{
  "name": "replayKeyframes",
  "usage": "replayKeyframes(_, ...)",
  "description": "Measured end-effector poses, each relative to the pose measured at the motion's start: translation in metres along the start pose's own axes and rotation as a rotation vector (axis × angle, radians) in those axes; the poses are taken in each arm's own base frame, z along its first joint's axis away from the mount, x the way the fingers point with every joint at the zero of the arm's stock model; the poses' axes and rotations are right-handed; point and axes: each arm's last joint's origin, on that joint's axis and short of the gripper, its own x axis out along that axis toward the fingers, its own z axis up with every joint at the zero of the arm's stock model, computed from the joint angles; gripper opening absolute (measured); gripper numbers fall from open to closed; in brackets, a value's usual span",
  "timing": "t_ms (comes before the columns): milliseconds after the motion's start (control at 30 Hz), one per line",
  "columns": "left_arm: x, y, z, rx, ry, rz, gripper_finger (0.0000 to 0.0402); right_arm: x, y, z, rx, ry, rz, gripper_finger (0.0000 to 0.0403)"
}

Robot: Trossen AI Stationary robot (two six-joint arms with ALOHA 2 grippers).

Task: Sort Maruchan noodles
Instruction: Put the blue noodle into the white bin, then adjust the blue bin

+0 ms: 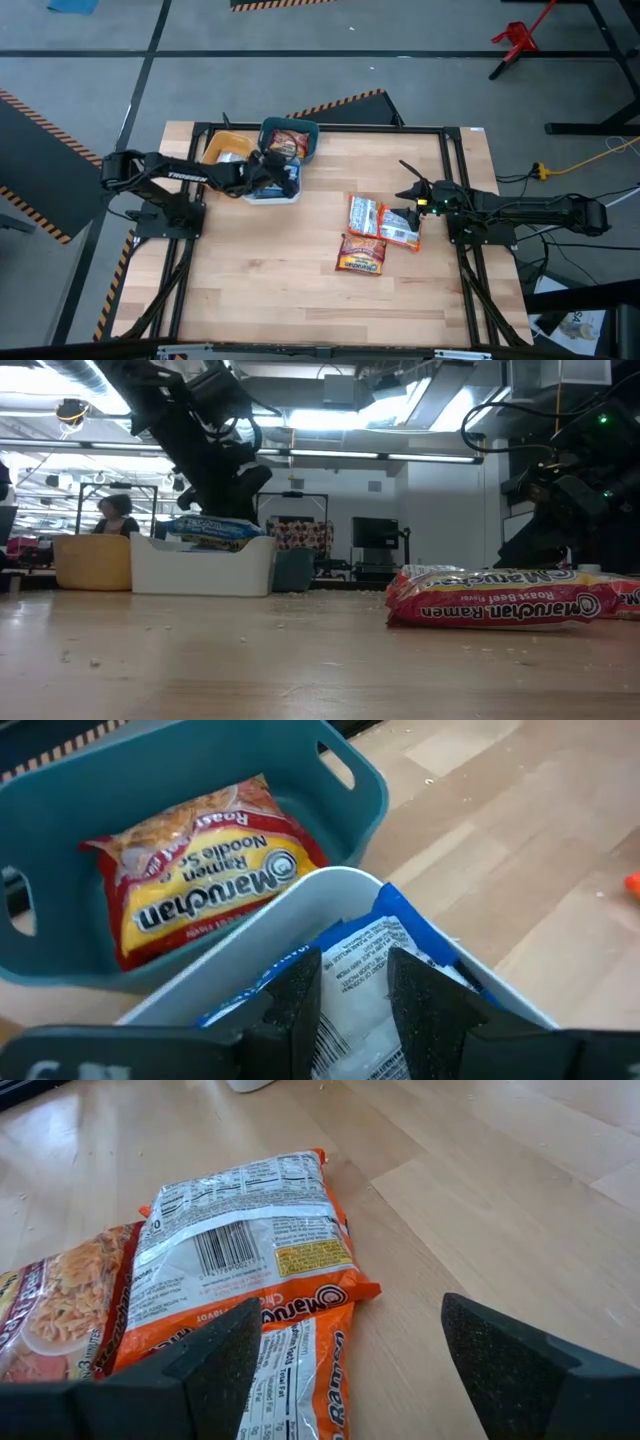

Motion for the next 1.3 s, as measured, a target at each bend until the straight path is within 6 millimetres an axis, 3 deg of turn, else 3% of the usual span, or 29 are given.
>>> replayKeyframes(267, -0.023, -0.011, 0.013, 0.009, -0.087, 0.019, 0.0111, 0.0, 0.0, 0.0, 0.019, 0.001, 0.0, 0.0296)
replayKeyframes(433, -0.042, 0.0, 0.025, 0.018, -0.181, 0.111, 0.0111, 0.0, 0.0, 0.0, 0.019, 0.001, 0.0, 0.0296)
replayKeyframes(633, -0.052, 0.021, 0.061, 0.026, -0.348, 0.049, 0.0111, 0.0, 0.0, 0.001, 0.021, -0.015, -0.018, 0.0296)
replayKeyframes(767, -0.041, 0.052, 0.08, 0.013, -0.382, 0.069, 0.0111, 0.0, 0.0, 0.003, 0.022, -0.036, -0.021, 0.0296)
replayKeyframes(1033, -0.001, 0.115, 0.096, 0.006, -0.367, 0.168, 0.0111, 0.0, 0.0, 0.003, 0.046, -0.038, -0.021, 0.0296)
replayKeyframes(1167, 0.021, 0.131, 0.103, -0.008, -0.404, 0.097, 0.0111, 0.0, -0.001, 0.003, 0.055, -0.048, -0.051, 0.0296)
replayKeyframes(1300, 0.043, 0.137, 0.124, 0.02, -0.398, 0.04, 0.0111, 0.0, -0.002, 0.004, 0.057, -0.056, -0.074, 0.0296)
